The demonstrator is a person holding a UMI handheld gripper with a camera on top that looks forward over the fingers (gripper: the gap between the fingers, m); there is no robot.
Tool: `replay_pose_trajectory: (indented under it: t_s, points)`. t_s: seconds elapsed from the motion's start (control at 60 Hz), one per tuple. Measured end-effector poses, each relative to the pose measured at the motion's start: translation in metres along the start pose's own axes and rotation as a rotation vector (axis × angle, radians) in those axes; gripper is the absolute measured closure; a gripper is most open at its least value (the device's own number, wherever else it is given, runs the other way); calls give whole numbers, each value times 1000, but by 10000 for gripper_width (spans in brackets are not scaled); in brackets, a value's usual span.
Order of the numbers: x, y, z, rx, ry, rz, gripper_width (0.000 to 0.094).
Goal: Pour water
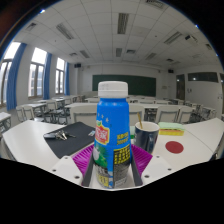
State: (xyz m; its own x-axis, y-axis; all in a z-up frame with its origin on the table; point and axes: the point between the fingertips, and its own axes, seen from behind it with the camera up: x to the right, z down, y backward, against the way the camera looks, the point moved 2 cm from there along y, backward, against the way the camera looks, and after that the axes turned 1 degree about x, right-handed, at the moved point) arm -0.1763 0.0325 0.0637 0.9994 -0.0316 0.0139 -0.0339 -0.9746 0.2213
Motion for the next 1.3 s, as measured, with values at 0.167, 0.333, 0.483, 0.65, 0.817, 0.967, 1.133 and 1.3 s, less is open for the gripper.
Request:
replay_pose_trajectory:
  t_s: [0.167,0.333,0.483,0.65,0.817,0.967,1.133,1.3]
  points:
    - [-1,-1,0,37,2,-9,472]
    - [-1,-6,-2,49,-9,-43,548]
    - [-24,-20,-25,5,-390,-167,550]
    - [-44,-40,-54,-25,-924,-313,544]
    - [-47,-58,-83,-87,-1480,-462,538]
    - [-30,-40,-116,-46,-1767,-526,512]
    - [-27,-37,-130,-26,-1938,-544,505]
    - [-18,-38,-127,-30,-1928,-519,506]
